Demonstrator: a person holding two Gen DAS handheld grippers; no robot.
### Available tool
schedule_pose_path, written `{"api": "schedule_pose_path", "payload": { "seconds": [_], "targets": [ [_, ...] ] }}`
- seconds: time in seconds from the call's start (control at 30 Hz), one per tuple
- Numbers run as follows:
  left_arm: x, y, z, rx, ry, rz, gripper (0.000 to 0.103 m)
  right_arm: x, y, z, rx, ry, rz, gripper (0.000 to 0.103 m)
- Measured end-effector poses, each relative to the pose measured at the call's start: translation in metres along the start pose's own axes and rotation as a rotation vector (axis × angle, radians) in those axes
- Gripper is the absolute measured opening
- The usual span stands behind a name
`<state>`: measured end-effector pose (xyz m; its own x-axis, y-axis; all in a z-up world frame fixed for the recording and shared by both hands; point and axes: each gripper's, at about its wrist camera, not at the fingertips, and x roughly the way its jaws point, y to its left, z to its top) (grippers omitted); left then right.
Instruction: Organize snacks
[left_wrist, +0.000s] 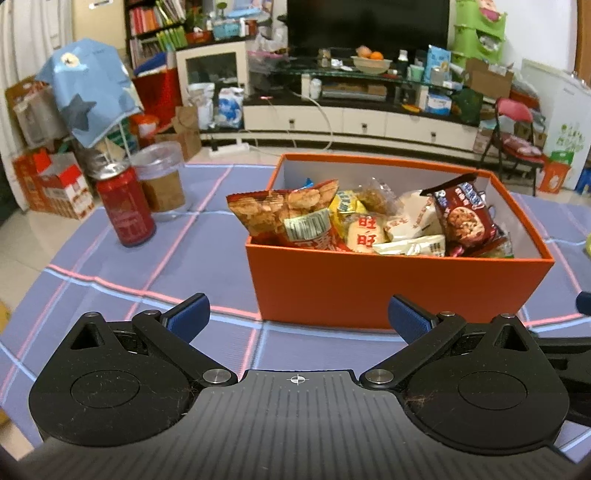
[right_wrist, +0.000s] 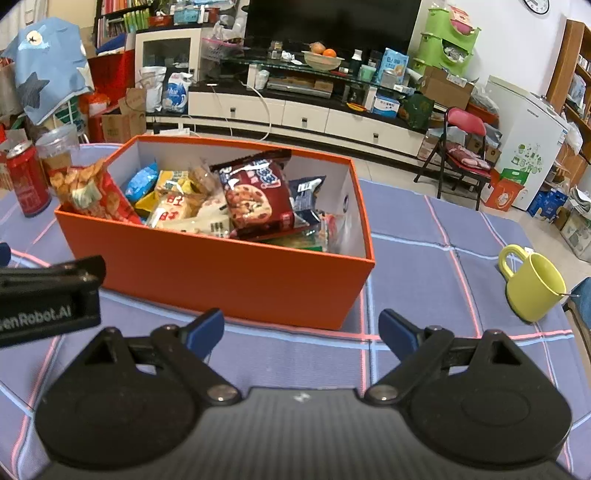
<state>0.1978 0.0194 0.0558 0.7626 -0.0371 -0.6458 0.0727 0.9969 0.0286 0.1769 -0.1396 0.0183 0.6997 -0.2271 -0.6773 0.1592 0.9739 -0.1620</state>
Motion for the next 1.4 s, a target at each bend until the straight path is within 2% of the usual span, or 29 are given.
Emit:
{"api": "schedule_pose_path", "payload": {
  "seconds": [0.13,0.27,0.43,0.6,0.77,0.83,0.93,1.07,1.17,1.4],
  "targets": [
    [-0.002,0.002,-0.001,-0.02,0.0,-0.038,0.084,0.0,0.0,0.0,0.002,-0.004,0.003,0.091],
    [-0.006,0.009,0.001,-0.088,-0.032,-0.087,0.084,0.0,-0.001,0.0,0.001,-0.003,0.003,0.091],
    [-0.008,0.008,0.002,-0.08,-0.042,-0.06,0.084,0.0,-0.001,0.001,0.0,-0.001,0.004,0.091],
    [-0.007,0.005,0.003,-0.08,-0.006,-0.085,0.084,0.001,-0.001,0.001,-0.004,-0.001,0.005,0.091],
    [-0.008,-0.003,0.002,-0.005,-0.007,-0.047,0.084,0.001,-0.001,0.0,-0.004,-0.005,0.006,0.091],
    [-0.01,-0.005,0.002,0.008,-0.02,-0.054,0.084,0.001,-0.001,0.0,-0.003,-0.004,0.008,0.091],
    [-0.013,-0.004,0.003,0.002,-0.038,-0.064,0.084,0.001,0.0,0.0,-0.004,-0.005,0.007,0.091],
    [-0.01,0.0,0.004,-0.02,-0.015,-0.068,0.084,0.0,-0.001,0.0,-0.004,-0.005,0.008,0.091],
    [-0.006,0.002,0.004,-0.025,0.009,-0.044,0.084,0.0,-0.001,0.0,-0.005,-0.005,0.008,0.091],
    [-0.008,0.003,0.003,-0.025,0.002,-0.061,0.084,0.0,0.0,-0.002,-0.011,-0.005,0.009,0.091]
  ]
}}
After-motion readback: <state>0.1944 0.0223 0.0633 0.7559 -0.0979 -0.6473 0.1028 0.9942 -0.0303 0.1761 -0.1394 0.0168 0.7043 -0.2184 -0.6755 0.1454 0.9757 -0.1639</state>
